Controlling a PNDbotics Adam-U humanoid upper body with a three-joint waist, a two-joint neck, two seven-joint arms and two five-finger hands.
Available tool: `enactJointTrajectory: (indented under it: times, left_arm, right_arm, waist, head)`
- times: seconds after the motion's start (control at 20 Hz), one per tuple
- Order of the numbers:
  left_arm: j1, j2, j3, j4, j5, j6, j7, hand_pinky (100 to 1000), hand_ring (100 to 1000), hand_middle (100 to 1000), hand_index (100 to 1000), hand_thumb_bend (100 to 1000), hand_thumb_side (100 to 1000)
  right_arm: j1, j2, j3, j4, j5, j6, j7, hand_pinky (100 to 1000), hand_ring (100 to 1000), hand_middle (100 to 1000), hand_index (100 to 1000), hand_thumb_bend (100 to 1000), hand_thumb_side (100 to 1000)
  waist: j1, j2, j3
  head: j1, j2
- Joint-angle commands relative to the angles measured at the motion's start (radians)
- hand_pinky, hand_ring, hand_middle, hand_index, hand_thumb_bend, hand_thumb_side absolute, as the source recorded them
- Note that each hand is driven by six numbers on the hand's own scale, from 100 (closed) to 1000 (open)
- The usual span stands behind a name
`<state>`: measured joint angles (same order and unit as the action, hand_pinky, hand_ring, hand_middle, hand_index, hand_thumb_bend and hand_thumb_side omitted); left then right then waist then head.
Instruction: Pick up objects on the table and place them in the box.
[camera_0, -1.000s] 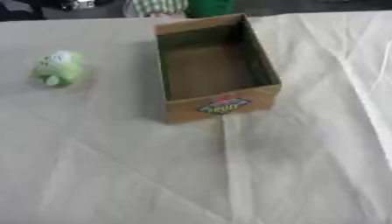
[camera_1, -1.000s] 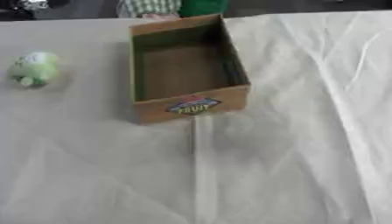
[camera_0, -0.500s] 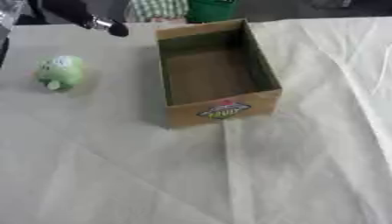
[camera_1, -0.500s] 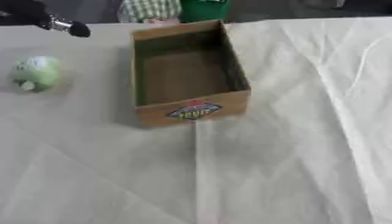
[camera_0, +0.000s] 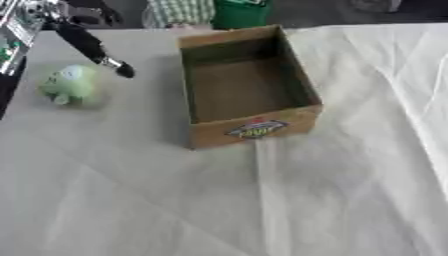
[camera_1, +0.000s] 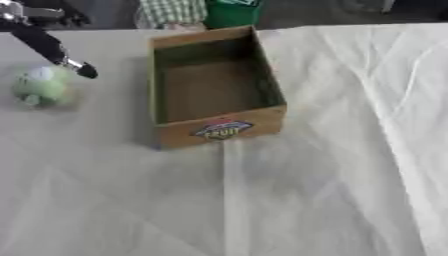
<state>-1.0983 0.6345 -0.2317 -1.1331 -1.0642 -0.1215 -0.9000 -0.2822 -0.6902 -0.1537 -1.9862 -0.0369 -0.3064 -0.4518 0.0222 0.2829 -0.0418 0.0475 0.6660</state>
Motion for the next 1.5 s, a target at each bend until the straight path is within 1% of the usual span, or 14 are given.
enactJointTrajectory:
  times: [0.05,0.2,0.25,0.3,0.6,0.7,0.9,1.05,1.3,1.5]
  left_arm:
    - [-0.011,0.043,0.013,0.017,-0.032,-0.014,-0.007,755,896,887,1000,761,717]
    - [0.001,0.059,0.021,0.034,-0.053,-0.021,-0.007,756,900,892,1000,742,683]
    - [0.006,0.064,0.025,0.042,-0.058,-0.021,-0.007,756,900,895,1000,694,657]
    - [0.012,0.070,0.026,0.051,-0.067,-0.021,-0.007,754,900,901,1000,667,642]
    - [0.037,0.093,0.051,0.099,-0.116,-0.019,-0.007,751,902,909,1000,596,602]
    - [0.039,0.094,0.061,0.105,-0.145,-0.014,-0.007,751,903,910,1000,591,600]
    - [0.040,0.087,0.083,0.108,-0.169,-0.008,-0.007,749,903,915,1000,575,592]
    - [0.039,0.080,0.097,0.117,-0.184,0.005,-0.007,748,903,921,1000,580,613]
    - [0.039,0.067,0.118,0.157,-0.216,0.032,-0.001,748,904,917,1000,575,614]
    - [0.040,0.059,0.126,0.191,-0.265,0.042,0.005,748,903,914,1000,582,611]
  right_arm:
    - [-0.007,-0.019,-0.008,-0.014,-0.002,0.003,-0.001,823,675,762,911,100,700]
    - [-0.005,-0.020,-0.009,-0.014,-0.001,0.003,-0.002,823,675,762,912,100,699]
    - [-0.004,-0.020,-0.009,-0.014,-0.001,0.003,-0.002,823,675,761,912,100,700]
    - [-0.004,-0.020,-0.009,-0.014,0.000,0.003,-0.002,823,675,760,911,100,699]
    - [-0.002,-0.019,-0.011,-0.014,0.002,0.002,-0.005,824,675,754,911,100,691]
    - [-0.001,-0.018,-0.011,-0.014,0.003,0.002,-0.005,824,676,753,912,100,692]
    - [-0.002,-0.016,-0.011,-0.014,0.004,0.002,-0.005,824,676,751,912,100,692]
    - [-0.003,-0.014,-0.011,-0.014,0.006,0.001,-0.006,825,676,750,912,100,692]
    - [-0.005,-0.012,-0.011,-0.014,0.009,0.001,-0.005,826,676,748,912,100,693]
    - [-0.008,-0.010,-0.010,-0.014,0.010,0.000,-0.004,826,677,747,912,100,694]
  waist:
    - [-0.001,-0.021,0.001]
    - [-0.001,-0.021,0.002]
    - [-0.001,-0.021,0.002]
    - [0.000,-0.021,0.002]
    - [-0.001,-0.017,0.000]
    - [-0.001,-0.014,-0.003]
    - [-0.003,-0.007,-0.009]
    - [-0.005,-0.001,-0.013]
    - [-0.008,0.011,-0.018]
    - [-0.010,0.020,-0.020]
  head:
    - [-0.003,-0.010]
    - [-0.004,-0.010]
    - [-0.005,-0.010]
    - [-0.006,-0.010]
    - [-0.010,-0.010]
    - [-0.011,-0.011]
    - [-0.008,-0.017]
    - [-0.004,-0.021]
    - [0.001,-0.029]
    - [0.003,-0.032]
